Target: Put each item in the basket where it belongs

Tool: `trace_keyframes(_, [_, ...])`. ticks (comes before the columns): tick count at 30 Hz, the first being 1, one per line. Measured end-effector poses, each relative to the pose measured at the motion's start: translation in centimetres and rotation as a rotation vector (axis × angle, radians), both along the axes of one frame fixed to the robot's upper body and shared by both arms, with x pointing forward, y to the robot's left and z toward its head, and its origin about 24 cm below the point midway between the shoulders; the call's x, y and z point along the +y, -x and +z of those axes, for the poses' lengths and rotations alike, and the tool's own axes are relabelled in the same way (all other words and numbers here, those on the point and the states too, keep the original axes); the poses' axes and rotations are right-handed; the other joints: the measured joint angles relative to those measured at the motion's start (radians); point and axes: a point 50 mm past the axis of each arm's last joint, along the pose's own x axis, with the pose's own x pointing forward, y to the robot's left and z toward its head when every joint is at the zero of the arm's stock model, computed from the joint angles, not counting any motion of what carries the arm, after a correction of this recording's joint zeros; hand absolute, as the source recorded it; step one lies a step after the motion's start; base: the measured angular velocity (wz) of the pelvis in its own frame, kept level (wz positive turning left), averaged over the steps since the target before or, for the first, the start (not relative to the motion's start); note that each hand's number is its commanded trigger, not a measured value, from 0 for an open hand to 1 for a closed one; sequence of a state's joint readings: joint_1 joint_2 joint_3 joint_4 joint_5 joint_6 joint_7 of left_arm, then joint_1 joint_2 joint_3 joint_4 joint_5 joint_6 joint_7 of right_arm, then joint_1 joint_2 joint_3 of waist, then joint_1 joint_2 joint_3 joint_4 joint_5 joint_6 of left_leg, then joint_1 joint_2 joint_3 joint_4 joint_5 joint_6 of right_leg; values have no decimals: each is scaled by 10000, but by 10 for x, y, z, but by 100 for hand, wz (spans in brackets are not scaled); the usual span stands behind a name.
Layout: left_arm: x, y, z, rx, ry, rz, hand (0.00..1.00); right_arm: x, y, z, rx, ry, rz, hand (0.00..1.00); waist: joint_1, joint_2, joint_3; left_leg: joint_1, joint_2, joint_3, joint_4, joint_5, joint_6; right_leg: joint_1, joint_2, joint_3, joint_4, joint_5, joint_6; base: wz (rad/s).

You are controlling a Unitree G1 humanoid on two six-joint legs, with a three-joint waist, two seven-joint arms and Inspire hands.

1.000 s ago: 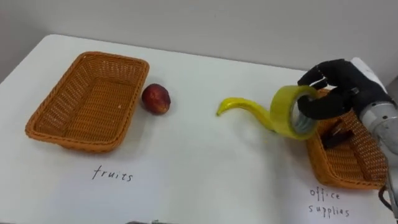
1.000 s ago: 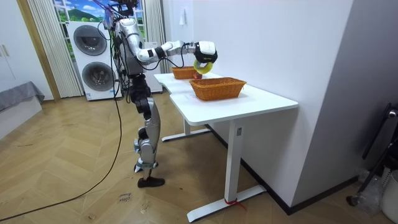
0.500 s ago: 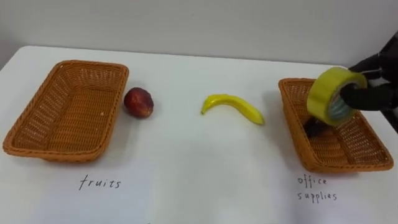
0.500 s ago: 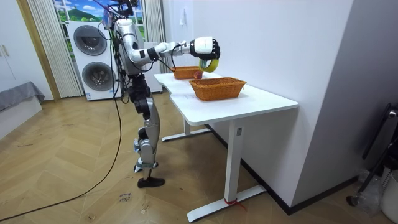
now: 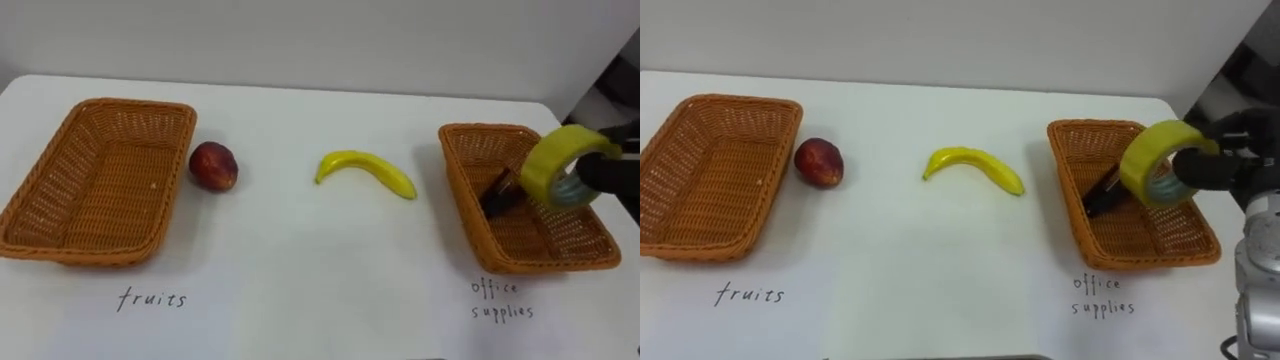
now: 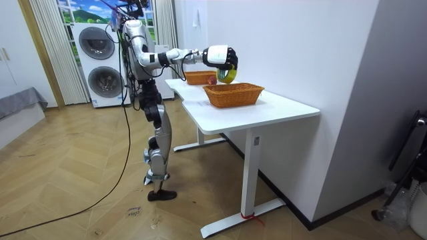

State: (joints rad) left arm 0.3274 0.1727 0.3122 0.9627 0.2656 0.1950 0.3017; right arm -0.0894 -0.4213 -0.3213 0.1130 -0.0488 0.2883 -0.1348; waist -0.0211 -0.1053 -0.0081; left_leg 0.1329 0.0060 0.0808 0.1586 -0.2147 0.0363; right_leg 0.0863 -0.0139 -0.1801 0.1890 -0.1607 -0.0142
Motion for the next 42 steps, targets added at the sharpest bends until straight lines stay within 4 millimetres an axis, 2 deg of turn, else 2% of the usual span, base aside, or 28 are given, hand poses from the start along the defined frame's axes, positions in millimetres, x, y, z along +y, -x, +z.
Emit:
trace_keyframes(4, [0,0,0,-13,-2,-13,0,-4,4,-10,371,-126,-210,100,7,16,-3,13,0,21,2,0,0,9,-7,29,7,8,-4,-1])
trace_keyframes(10, [0,0,0,2,1,-12,0,-7,7,-18,697,-225,-356,100,4,162,-19,17,7,55,2,0,0,-4,-8,87,16,16,-8,0])
trace_keyframes(11, [0,1,0,-4,1,-15,0,-7,7,-18,698,-225,-356,78,3,185,-31,19,10,77,1,0,0,-4,-8,93,16,17,-9,0])
trace_keyframes(12, [0,0,0,-32,-1,-27,0,-7,7,-18,698,-226,-356,50,4,193,-35,22,14,89,1,0,-1,-4,-8,96,16,17,-9,0])
trace_keyframes(13, [0,0,0,-41,-2,-30,0,-7,7,-18,697,-227,-355,13,6,194,-35,22,16,91,1,0,-2,-3,-7,96,16,17,-10,0])
trace_keyframes(14, [0,0,0,-40,0,-31,0,-7,7,-18,697,-226,-354,0,11,196,-33,24,18,97,1,0,-2,-3,-3,100,15,18,-11,0])
trace_keyframes(20, [0,1,0,-30,6,-15,0,-7,6,-18,675,-220,-315,0,59,126,-1,19,3,110,-70,-2,-3,-6,23,122,4,18,-11,0])
trace_keyframes(21, [0,1,0,-28,8,-14,0,-6,6,-18,683,-219,-297,0,73,64,38,15,0,110,-70,-2,-2,-8,24,122,-5,17,-9,0])
trace_keyframes(24, [0,2,0,-4,14,-7,0,-6,7,-19,712,-217,-312,0,108,44,60,8,-1,110,-63,-2,-2,-23,24,124,-28,16,-7,0])
trace_keyframes(29, [0,2,0,-5,20,-11,0,-6,7,-19,716,-205,-310,0,176,2,68,-7,2,108,-64,-2,-2,-52,40,142,-33,14,-5,0])
trace_keyframes(35, [0,2,0,1,13,-7,0,-6,6,-18,681,-191,-297,0,245,-54,32,8,2,80,-67,-3,-1,-44,42,150,-19,15,-5,0])
trace_keyframes(42, [0,3,0,35,24,4,0,-6,6,-18,681,-192,-291,0,269,-34,33,9,5,74,-65,-4,-2,-15,31,134,7,18,-10,0])
